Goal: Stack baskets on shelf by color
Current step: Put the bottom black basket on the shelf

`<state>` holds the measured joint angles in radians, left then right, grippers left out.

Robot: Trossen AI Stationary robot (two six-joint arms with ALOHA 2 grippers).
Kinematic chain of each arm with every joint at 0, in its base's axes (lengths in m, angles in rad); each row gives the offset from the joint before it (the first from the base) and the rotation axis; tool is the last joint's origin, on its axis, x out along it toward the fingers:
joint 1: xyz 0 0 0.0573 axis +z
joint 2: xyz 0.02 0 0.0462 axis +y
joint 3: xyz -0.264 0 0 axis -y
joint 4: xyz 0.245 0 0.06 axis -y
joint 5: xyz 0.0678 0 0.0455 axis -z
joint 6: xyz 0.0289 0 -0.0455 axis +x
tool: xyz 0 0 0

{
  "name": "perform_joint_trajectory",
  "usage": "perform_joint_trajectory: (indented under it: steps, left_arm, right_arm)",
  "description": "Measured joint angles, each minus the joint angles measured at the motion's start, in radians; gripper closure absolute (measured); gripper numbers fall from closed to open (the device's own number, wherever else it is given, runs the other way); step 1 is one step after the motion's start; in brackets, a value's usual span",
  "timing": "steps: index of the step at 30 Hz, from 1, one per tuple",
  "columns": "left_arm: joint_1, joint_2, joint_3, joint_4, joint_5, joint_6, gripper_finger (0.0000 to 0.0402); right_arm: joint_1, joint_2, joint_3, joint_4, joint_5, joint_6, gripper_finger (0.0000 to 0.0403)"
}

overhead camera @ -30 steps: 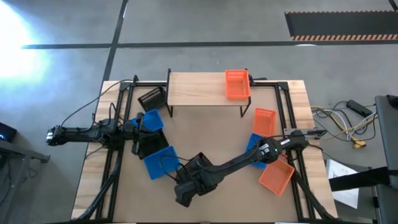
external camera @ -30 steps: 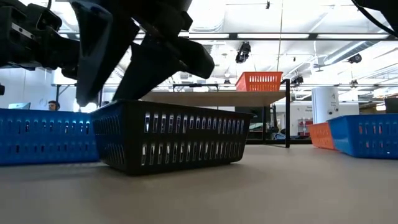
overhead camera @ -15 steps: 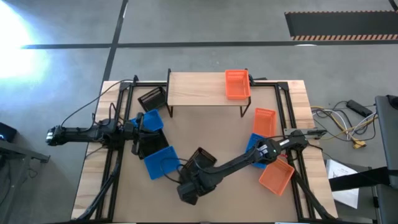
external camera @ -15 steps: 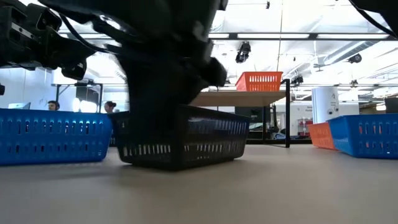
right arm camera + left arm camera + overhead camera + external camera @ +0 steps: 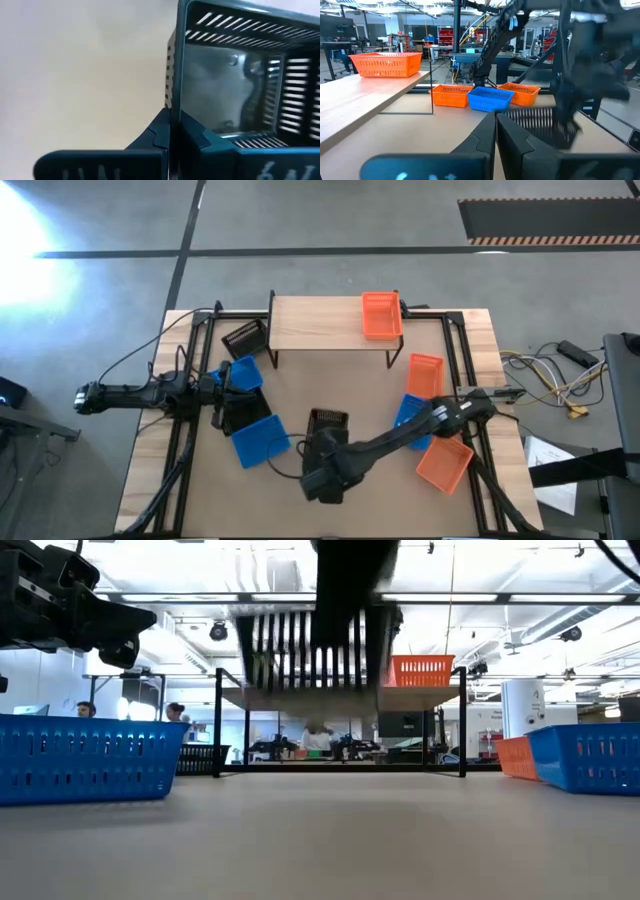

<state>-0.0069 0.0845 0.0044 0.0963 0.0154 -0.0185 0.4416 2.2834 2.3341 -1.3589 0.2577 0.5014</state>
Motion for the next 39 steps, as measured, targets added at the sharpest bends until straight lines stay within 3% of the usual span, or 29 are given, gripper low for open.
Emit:
perform_joint_trajectory:
  steps: [3,9,14,23,31,39]
  left_arm:
    - [0.000,0.000,0.000,0.000,0.000,0.000,0.0402]
    - [0.000,0.000,0.000,0.000,0.000,0.000,0.0402]
    - [0.000,0.000,0.000,0.000,0.000,0.000,0.0402]
    - [0.000,0.000,0.000,0.000,0.000,0.000,0.0402]
    - [0.000,0.000,0.000,0.000,0.000,0.000,0.0402]
    - [0.000,0.000,0.000,0.000,0.000,0.000,0.0402]
  right_arm:
    - [-0.001,-0.090,0.000,-0.024,0.071,-0.078,0.0394]
    - [-0.074,-0.267,0.000,-0.020,0.319,-0.316,0.0394]
    - [-0.224,-0.360,-0.006,-0.020,0.336,-0.497,0.0394]
    - [-0.520,-0.392,-0.073,-0.014,0.066,-0.777,0.0394]
    - [-0.721,-0.402,-0.225,0.108,-0.162,-0.894,0.0394]
    - [-0.771,-0.486,-0.380,0.182,-0.183,-0.906,0.0394]
